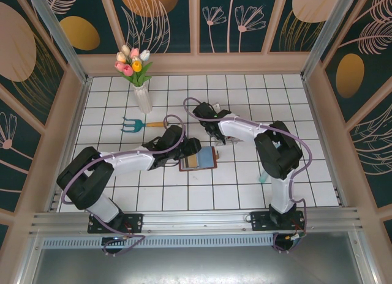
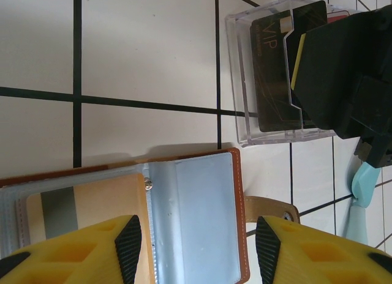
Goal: Put the credit cards into the card holder
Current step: Pick up the credit card from the storage box.
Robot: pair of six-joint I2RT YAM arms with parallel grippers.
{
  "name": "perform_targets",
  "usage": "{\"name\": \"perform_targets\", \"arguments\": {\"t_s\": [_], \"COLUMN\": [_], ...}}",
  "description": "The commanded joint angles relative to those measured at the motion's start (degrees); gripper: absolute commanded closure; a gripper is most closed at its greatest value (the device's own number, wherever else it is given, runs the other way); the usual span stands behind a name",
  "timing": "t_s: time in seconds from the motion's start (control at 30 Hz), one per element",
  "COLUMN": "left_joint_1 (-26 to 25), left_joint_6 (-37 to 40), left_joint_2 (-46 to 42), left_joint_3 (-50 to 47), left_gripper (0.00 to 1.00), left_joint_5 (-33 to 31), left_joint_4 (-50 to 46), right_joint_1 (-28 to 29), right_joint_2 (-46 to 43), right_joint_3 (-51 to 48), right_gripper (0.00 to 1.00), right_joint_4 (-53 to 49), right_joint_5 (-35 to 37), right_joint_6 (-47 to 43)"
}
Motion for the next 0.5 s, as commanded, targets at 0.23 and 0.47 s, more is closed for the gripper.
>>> {"name": "perform_targets", "arguments": {"t_s": [0.23, 0.47], "left_joint_1": [-0.22, -0.24], "left_joint_6": [-0.27, -0.37], "left_joint_2": [-0.64, -0.36], "left_joint_3": [-0.38, -0.34], "left_gripper": [0.45, 0.45], "left_joint_5": [-0.77, -0.60], "left_joint_4": [1.37, 1.39], "right_joint_1": [0.07, 0.08], "right_joint_2": [-2.88, -3.66], "right_joint_3": [1.04, 1.04], "right_gripper": [0.71, 0.78], "right_joint_4": [-2.82, -2.78], "right_joint_5": [3.02, 3.12], "right_joint_6": [-0.40, -0.67]}}
